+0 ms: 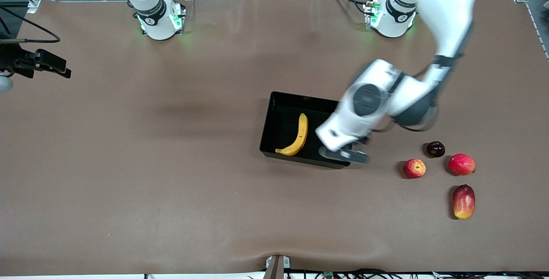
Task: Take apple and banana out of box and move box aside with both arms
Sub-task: 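Reach the left gripper into the box and grasp the yellow banana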
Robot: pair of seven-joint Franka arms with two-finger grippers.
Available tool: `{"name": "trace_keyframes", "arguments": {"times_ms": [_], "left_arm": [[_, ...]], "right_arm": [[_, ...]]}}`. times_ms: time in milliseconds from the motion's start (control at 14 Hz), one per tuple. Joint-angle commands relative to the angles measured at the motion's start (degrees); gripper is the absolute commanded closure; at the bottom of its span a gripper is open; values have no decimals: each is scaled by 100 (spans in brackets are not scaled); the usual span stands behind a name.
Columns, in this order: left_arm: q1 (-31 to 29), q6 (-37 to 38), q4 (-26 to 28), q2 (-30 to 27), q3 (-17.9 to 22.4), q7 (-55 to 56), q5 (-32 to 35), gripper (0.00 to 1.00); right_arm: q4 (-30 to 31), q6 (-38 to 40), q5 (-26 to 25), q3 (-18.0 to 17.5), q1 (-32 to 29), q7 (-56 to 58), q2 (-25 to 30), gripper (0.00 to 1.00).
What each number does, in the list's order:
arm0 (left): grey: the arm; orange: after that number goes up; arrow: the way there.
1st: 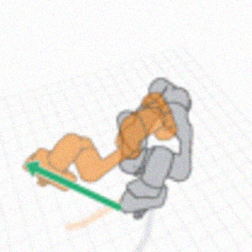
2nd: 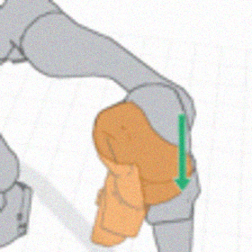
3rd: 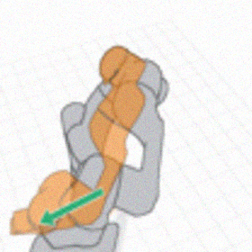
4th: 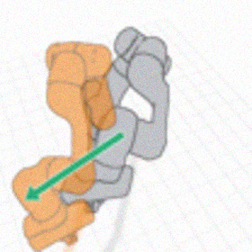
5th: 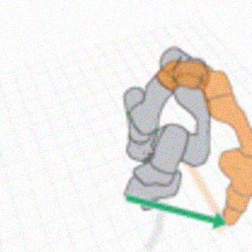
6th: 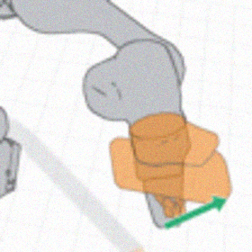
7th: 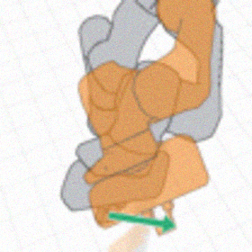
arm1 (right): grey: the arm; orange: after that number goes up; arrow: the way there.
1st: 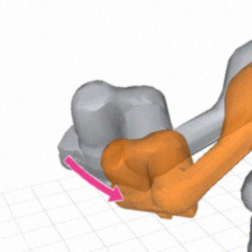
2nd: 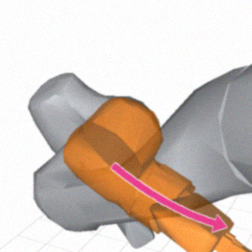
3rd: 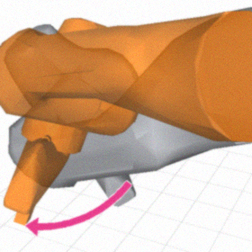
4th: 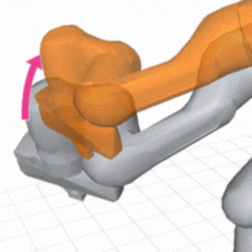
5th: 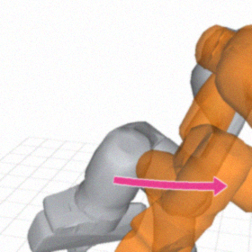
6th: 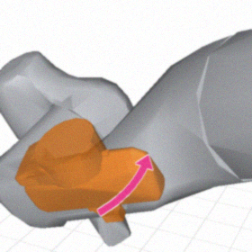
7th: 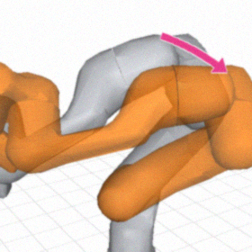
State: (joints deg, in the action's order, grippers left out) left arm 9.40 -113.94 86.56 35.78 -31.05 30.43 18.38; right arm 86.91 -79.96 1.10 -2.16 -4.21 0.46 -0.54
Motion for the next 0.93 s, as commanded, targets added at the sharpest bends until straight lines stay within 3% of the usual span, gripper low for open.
{"name": "trace_keyframes", "arguments": {"times_ms": [0, 214, 571, 857], "left_arm": [[553, -470, -78, 350, 108, 199, 121, 0], [861, -743, -61, 631, 187, 296, 533, 0], [818, -1226, -17, 1052, 187, 384, 544, 0], [862, -1438, 27, 1273, 205, 1113, 622, 0]], "right_arm": [[-25, 33, 13, -3, -9, -55, -8, 0], [-52, -37, 5, -3, -1, -55, -25, 0], [-87, -64, 4, -3, 35, -20, -140, 0], [-104, -73, 13, -12, 35, -11, -175, 0]]}}
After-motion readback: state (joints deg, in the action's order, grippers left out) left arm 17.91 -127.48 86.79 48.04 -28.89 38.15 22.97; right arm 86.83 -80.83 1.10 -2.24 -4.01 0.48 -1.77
